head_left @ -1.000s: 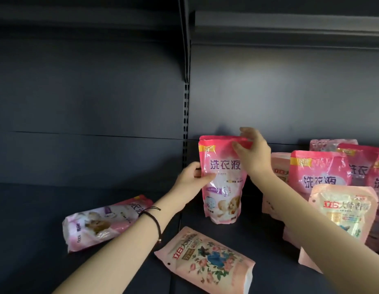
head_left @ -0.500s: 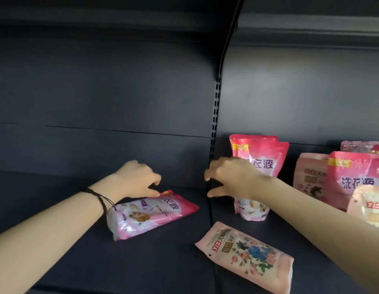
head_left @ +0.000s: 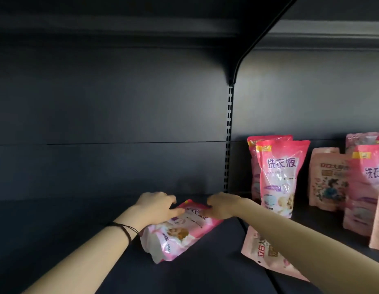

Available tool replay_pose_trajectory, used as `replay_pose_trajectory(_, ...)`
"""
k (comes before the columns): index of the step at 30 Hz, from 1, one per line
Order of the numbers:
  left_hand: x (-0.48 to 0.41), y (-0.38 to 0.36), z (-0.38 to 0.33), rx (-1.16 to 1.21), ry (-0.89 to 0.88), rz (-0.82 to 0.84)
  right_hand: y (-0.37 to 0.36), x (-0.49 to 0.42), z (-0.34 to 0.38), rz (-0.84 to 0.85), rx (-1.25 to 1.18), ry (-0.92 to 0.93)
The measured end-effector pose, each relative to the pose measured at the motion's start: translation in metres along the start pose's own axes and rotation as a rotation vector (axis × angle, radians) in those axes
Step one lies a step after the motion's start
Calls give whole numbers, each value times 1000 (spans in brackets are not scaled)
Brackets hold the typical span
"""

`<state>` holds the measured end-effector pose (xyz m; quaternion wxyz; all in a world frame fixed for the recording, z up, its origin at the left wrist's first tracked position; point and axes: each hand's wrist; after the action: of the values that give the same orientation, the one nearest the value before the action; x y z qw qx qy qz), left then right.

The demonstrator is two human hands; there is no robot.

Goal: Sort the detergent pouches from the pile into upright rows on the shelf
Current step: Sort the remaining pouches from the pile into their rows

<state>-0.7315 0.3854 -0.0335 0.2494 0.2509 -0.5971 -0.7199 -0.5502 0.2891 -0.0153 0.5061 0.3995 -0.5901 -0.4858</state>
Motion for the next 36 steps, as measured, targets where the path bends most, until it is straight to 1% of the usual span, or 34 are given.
replay_pose_trajectory(3,-3,-2,4,84,46,40,2,-5,6,37,-98,-129)
replay_pose_trajectory(7,-1,-4,7,157,77,80,5,-11,2,66,-206,-252)
replay_pose_trajectory(9,1,-3,6,215,83,101,6,-12,-1,46,-223,-287)
replay_pose_trajectory(11,2,-3,7,345,90,122,6,-14,-2,-5,-309,-256)
replay_pose_trajectory(14,1,-5,11,712,118,108,12,-14,3,-212,-503,-164)
replay_pose_trajectory(16,1,-5,12,1048,163,66,23,-11,8,-405,-567,-95)
replay_pose_trajectory(18,1,-5,12,1393,218,-30,36,-3,15,-585,-633,-26)
replay_pose_trajectory(20,-1,-6,14,1685,278,-149,46,3,18,-682,-827,14)
replay_pose_trajectory(21,0,-4,15,1784,294,-179,49,6,19,-705,-937,30)
replay_pose_trajectory(22,1,-2,15,1833,293,-193,50,10,20,-720,-1031,40)
replay_pose_trajectory(24,3,1,14,1821,277,-242,48,17,22,-738,-1213,50)
replay_pose_trajectory(26,5,5,10,1784,281,-350,39,25,27,-682,-1467,42)
replay_pose_trajectory(28,10,12,5,1744,274,-468,21,32,32,-482,-1733,52)
replay_pose_trajectory(29,13,16,1,1720,259,-524,13,36,35,-370,-1803,56)
replay_pose_trajectory(30,15,21,-4,1696,238,-578,6,40,36,-297,-1832,63)
replay_pose_trajectory(31,18,26,-9,1672,215,-629,1,43,36,-277,-1852,81)
replay_pose_trajectory(32,21,33,-16,1657,198,-675,-1,46,35,-300,-1868,107)
replay_pose_trajectory(34,24,47,-31,1650,164,-749,5,56,28,-401,-1894,177)
replay_pose_trajectory(36,24,61,-49,1631,115,-802,17,68,15,-477,-1926,227)
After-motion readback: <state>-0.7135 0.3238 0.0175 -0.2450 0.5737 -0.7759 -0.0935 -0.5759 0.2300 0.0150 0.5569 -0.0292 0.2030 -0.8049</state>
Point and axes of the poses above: each hand's wrist, its own x-axis away from the middle knuckle, its own y-axis out of the back of the hand, z = x × y, and after that the axes turned 3 degrees about -y, right-handed
